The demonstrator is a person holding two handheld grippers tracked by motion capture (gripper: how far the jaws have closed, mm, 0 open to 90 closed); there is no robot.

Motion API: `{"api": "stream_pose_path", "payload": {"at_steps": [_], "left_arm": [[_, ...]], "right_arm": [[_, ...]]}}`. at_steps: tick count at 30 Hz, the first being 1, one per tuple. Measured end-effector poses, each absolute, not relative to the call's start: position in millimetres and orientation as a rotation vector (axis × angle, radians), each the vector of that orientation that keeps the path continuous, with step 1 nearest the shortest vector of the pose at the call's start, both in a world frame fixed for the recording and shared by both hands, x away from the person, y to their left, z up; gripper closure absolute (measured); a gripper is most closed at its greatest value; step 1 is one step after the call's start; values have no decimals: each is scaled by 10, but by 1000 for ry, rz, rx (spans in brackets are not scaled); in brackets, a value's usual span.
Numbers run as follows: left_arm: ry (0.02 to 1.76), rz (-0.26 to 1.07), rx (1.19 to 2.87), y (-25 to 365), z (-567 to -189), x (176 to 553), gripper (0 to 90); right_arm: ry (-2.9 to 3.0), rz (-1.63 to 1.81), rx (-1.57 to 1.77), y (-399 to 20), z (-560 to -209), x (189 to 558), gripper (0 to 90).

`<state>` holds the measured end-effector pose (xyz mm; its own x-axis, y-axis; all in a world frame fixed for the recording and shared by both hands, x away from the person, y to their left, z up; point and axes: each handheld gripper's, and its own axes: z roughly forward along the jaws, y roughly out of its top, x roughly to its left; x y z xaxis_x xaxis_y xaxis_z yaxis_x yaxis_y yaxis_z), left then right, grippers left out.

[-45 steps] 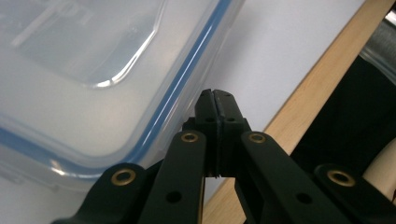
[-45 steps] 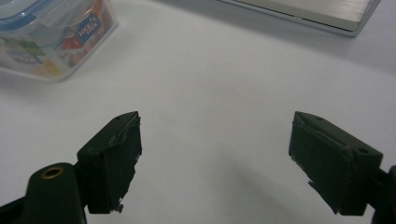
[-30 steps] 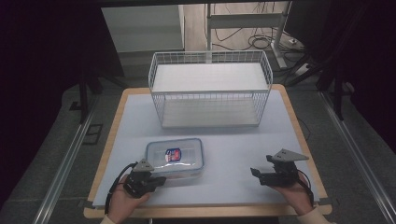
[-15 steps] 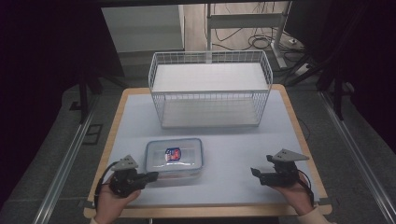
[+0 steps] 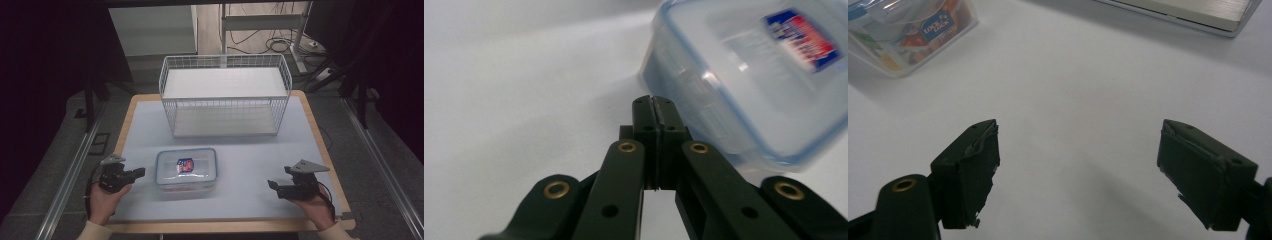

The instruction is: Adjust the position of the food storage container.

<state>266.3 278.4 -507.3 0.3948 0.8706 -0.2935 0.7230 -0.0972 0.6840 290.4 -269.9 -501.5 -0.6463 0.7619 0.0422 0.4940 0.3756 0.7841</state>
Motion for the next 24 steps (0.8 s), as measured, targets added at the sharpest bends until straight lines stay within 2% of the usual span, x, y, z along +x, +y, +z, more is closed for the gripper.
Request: {"api": "stream_pose_path", "payload": {"at_steps": [13, 24], "left_arm": [[1342, 138, 1890, 2631, -5178, 2841, 900], [1348, 136, 1891, 2542, -5195, 2875, 900]], "right_arm": [[2309, 1150, 1100, -2707, -5013, 2905, 173], [2312, 1146, 1101, -2701, -5019, 2910, 173]]}}
